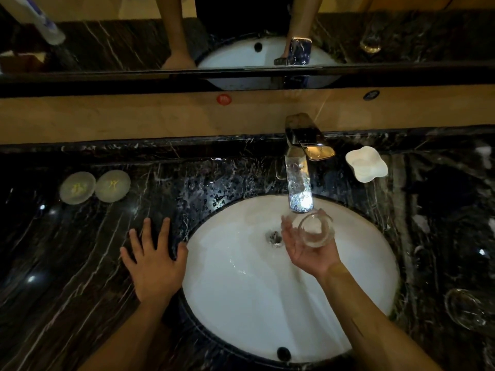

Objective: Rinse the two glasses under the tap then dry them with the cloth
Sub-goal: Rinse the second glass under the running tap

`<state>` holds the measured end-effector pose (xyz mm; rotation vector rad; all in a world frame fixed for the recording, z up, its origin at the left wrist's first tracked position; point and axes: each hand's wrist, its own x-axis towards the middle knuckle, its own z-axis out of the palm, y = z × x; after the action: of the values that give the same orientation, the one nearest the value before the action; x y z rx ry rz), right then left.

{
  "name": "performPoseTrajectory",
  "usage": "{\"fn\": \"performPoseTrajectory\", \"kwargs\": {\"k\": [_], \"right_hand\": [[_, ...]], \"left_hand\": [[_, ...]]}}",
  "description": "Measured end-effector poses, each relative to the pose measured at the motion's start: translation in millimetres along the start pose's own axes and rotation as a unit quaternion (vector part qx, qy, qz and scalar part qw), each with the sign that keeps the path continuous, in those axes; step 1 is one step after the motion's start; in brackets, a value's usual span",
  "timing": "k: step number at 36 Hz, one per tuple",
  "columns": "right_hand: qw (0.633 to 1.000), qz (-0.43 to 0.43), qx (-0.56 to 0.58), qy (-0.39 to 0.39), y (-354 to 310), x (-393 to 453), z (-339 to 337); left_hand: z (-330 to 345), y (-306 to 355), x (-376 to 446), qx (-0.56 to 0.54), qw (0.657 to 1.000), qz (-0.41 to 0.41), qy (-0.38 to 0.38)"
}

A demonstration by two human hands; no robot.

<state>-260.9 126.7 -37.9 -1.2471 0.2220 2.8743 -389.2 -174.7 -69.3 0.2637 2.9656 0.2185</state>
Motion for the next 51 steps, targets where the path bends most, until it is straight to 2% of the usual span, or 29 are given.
{"fn": "performPoseTrajectory", "kwargs": {"k": [3, 5, 8, 10, 13, 17, 20, 22, 23, 25, 28, 30, 32, 33, 36, 39, 41, 45, 48, 51], "right_hand": [[0.999, 0.023, -0.047, -0.014, -2, -3, -1], [0.987, -0.001, -0.156, -0.029, -6, -4, 0], [0.933, -0.078, -0.351, -0.017, -8, -5, 3], [0.878, -0.146, -0.455, 0.007, -7, -7, 5], [0.76, -0.246, -0.598, 0.065, -4, -9, 13], [0.556, -0.285, -0.766, 0.154, 1, -8, 18], [0.414, -0.253, -0.853, 0.19, 0, -12, 19], [0.304, -0.196, -0.909, 0.207, -3, -17, 22], [0.26, -0.158, -0.928, 0.216, -5, -20, 23], [0.199, -0.073, -0.948, 0.237, -9, -26, 25], [0.158, 0.029, -0.955, 0.251, -16, -39, 29], [0.151, 0.075, -0.955, 0.242, -20, -48, 30], [0.167, 0.106, -0.951, 0.238, -25, -56, 29], [0.188, 0.119, -0.946, 0.237, -28, -58, 27], [0.282, 0.151, -0.919, 0.229, -35, -65, 19], [0.308, 0.137, -0.917, 0.214, -40, -77, 15], [0.347, 0.091, -0.91, 0.206, -44, -85, 11], [0.511, -0.068, -0.833, 0.203, -44, -97, -11], [0.591, -0.215, -0.749, 0.207, -32, -107, -31], [0.632, -0.319, -0.681, 0.186, -20, -118, -50]], "left_hand": [[-1, 1, 0, -0.001, 1.0, -0.002, -0.003], [-1, 1, 0, -0.004, 1.0, -0.004, -0.004], [-1, 1, 1, -0.003, 1.0, -0.003, -0.005], [-1, 0, 1, -0.002, 1.0, -0.002, -0.005], [0, 0, 0, -0.003, 1.0, 0.002, -0.001], [0, -1, 0, -0.005, 1.0, 0.003, -0.002], [1, -2, 1, -0.006, 1.0, 0.001, -0.006], [1, -2, 1, -0.008, 1.0, 0.002, -0.009], [1, -2, 1, -0.008, 1.0, 0.003, -0.009], [0, -1, 1, -0.009, 1.0, 0.003, -0.008], [-1, -1, -1, -0.014, 1.0, 0.004, -0.009], [-2, 0, -2, -0.022, 1.0, 0.003, -0.01], [-4, 1, -2, -0.027, 1.0, 0.001, -0.013], [-4, 2, -2, -0.03, 0.999, 0.0, -0.015], [-6, 2, -3, -0.033, 0.999, 0.0, -0.021], [-9, 0, -1, -0.036, 0.999, -0.002, -0.037], [-11, 1, 0, -0.041, 0.998, -0.008, -0.047], [-25, 25, -4, -0.086, 0.996, -0.005, -0.035], [-46, 66, -3, -0.108, 0.991, 0.079, -0.013], [-70, 114, 0, -0.136, 0.97, 0.2, 0.015]]}}
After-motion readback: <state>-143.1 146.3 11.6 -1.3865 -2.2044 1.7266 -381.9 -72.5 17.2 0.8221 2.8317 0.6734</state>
